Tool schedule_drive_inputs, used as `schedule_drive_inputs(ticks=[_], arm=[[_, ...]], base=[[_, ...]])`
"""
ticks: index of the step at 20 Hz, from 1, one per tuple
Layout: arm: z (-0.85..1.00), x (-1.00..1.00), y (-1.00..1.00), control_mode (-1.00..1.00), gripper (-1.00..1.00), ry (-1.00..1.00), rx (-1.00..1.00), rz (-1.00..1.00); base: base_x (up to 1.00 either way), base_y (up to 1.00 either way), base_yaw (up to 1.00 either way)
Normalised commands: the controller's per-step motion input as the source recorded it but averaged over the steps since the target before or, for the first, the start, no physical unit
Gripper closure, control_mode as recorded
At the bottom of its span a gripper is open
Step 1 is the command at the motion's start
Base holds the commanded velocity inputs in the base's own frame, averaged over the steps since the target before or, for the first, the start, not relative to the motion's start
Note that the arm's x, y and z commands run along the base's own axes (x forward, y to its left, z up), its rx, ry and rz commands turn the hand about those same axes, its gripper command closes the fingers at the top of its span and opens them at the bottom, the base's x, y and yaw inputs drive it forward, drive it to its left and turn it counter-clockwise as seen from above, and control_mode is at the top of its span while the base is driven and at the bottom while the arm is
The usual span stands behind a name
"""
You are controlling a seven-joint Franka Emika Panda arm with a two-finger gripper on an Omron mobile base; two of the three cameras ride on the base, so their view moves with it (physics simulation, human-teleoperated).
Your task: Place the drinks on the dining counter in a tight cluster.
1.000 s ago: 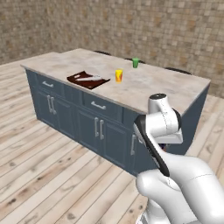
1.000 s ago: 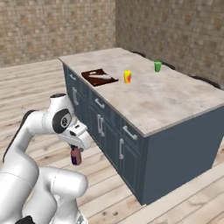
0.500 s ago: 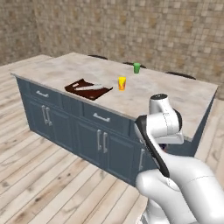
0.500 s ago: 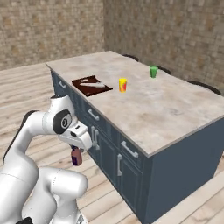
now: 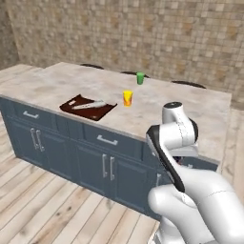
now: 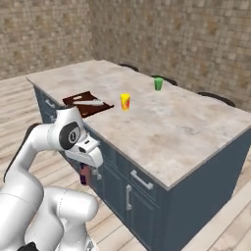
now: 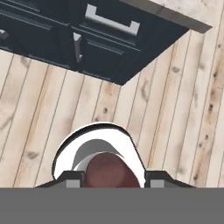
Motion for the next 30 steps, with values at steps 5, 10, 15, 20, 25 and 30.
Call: schedule_drive_inputs(ticks=[5, 10, 15, 20, 25, 30], arm=[[0.00, 0.00, 0.00, 1.00, 1.00, 0.00, 0.00, 0.00], [0.00, 0.00, 0.00, 1.00, 1.00, 0.00, 0.00, 0.00], [0.00, 0.00, 0.00, 1.00, 1.00, 0.00, 0.00, 0.00], [0.00, 0.00, 0.00, 1.00, 1.00, 0.00, 0.00, 0.00], [0.00, 0.00, 0.00, 1.00, 1.00, 0.00, 0.00, 0.00], [0.00, 0.00, 0.00, 1.00, 1.00, 0.00, 0.00, 0.00]], base=[[0.65, 0.19, -0.24], [0.57, 0.17, -0.31], [0.54, 0.17, -0.35], [0.64, 0.19, -0.27], [0.70, 0.15, -0.23], [0.58, 0.16, -0.21]])
